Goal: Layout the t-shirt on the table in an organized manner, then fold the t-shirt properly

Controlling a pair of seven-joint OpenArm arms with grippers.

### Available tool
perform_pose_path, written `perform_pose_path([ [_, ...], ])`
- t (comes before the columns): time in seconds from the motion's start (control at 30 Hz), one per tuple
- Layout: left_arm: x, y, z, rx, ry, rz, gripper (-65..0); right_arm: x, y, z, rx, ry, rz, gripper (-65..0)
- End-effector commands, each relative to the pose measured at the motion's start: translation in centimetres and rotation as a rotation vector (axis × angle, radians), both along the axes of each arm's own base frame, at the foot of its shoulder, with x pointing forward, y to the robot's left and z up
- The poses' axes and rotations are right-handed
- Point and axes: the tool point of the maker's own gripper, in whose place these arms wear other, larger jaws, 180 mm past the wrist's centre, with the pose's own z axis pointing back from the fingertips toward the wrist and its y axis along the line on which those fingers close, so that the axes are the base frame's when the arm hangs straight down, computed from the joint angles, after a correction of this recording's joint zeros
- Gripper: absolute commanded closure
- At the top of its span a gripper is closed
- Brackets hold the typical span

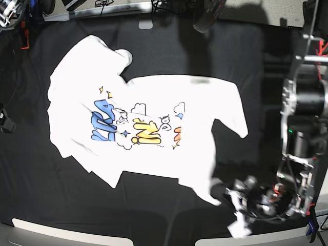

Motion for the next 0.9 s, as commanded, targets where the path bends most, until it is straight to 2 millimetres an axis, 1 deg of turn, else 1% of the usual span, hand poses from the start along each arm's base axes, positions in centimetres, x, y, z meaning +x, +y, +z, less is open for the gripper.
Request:
perform_pose_path([
  [0.0,2.1,1.0,3.0,-0.004,-0.107,0.036,0.0,0.9,-0.6,2.6,-0.026,-0.071,0.010,-32.7],
  [0.1,4.0,3.7,2.9,0.043,-0.183,0.162,0.0,1.1,0.2,2.2,0.008,-0.087,0.014,-32.7],
  [0.13,4.4,4.1,2.6,0.045,-0.182,0.208,0.0,1.3,0.8,2.1,0.036,-0.103,0.017,-32.7],
  [0.2,4.3,4.0,1.5,0.033,-0.148,0.255,0.0,1.9,2.1,1.9,0.093,-0.154,0.014,-32.7],
  [0.23,3.8,3.4,0.6,0.033,-0.125,0.247,0.0,2.5,2.6,1.8,0.114,-0.182,0.007,-32.7],
  [0.3,2.5,1.6,-1.3,0.033,-0.068,0.209,0.0,3.7,3.3,2.0,0.132,-0.243,-0.018,-32.7],
  [0.4,0.7,-1.3,-3.9,0.009,-0.006,0.167,0.0,6.2,3.4,2.9,0.090,-0.342,-0.075,-32.6],
  [0.5,-0.9,-3.7,-5.7,-0.015,0.038,0.132,0.0,8.5,3.6,3.6,0.019,-0.375,-0.103,-32.5],
  [0.57,-1.6,-4.7,-6.3,-0.022,0.056,0.111,0.0,9.9,4.9,3.2,0.021,-0.361,-0.078,-32.5],
  [0.63,-2.0,-5.2,-6.7,-0.025,0.066,0.099,0.0,11.1,6.5,1.8,0.007,-0.309,-0.030,-32.5],
  [0.73,-2.1,-5.2,-6.6,-0.018,0.072,0.093,0.0,12.5,8.7,-1.9,-0.096,-0.179,0.064,-32.4],
  [0.8,-2.1,-5.2,-6.6,-0.013,0.075,0.090,0.0,13.0,10.3,-4.4,-0.143,-0.104,0.132,-32.4],
  [0.87,-2.1,-5.0,-6.6,-0.011,0.075,0.092,0.0,12.9,11.9,-7.0,-0.149,-0.019,0.191,-32.4],
])
